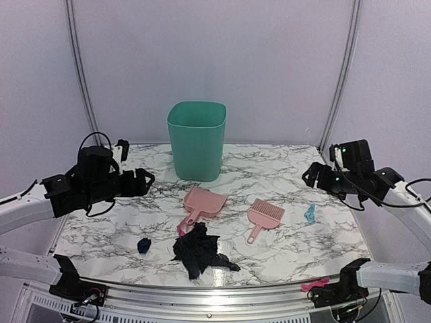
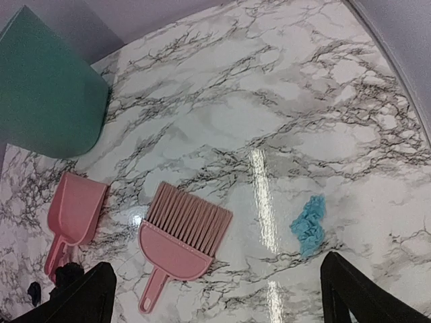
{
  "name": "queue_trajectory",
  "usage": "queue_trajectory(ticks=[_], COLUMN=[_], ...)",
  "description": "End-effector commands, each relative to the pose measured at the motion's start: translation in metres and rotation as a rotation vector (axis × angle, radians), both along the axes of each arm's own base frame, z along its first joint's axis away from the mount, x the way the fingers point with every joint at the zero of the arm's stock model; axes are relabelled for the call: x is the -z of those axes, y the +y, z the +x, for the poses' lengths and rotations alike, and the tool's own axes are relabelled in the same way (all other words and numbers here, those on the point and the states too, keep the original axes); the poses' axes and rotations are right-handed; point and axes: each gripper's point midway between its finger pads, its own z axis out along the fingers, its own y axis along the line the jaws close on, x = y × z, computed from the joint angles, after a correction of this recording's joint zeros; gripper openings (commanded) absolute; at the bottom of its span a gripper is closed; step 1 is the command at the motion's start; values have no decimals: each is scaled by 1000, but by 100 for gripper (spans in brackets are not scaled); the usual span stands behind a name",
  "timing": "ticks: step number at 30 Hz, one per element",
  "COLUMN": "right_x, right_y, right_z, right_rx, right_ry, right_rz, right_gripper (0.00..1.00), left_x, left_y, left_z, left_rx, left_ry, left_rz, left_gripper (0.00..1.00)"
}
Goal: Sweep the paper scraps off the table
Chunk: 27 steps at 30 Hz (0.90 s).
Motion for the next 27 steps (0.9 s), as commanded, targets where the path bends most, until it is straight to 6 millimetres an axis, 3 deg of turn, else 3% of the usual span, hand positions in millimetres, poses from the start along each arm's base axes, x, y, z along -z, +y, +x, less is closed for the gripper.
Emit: queue_trajectory(ticks=[1, 10, 12, 16, 22, 27], right_x=[29, 73, 80, 95, 124, 140], right_y=[21, 113, 126, 148, 169, 181], right_z=[-19, -46, -48, -54, -61, -59], right_rx=[12, -121, -130, -131, -86, -75], right_ry=[104, 206, 218, 258, 361, 383], right_rz=[-6, -71, -92, -131, -152, -187], right_gripper=[98, 98, 97, 94, 94, 78], left_x=[-3, 10, 14, 11, 12, 21], left_y=[-45, -156, -167, -160, -134, -112], left_z=[-10, -12, -8, 0, -6, -16], left_rx=[106, 301, 295, 231, 189, 167], left_ry=[-31, -25, -25, -43, -54, -51], left_rz=[123, 228, 253, 268, 272, 264], left_gripper=[87, 81, 80, 80, 80, 80])
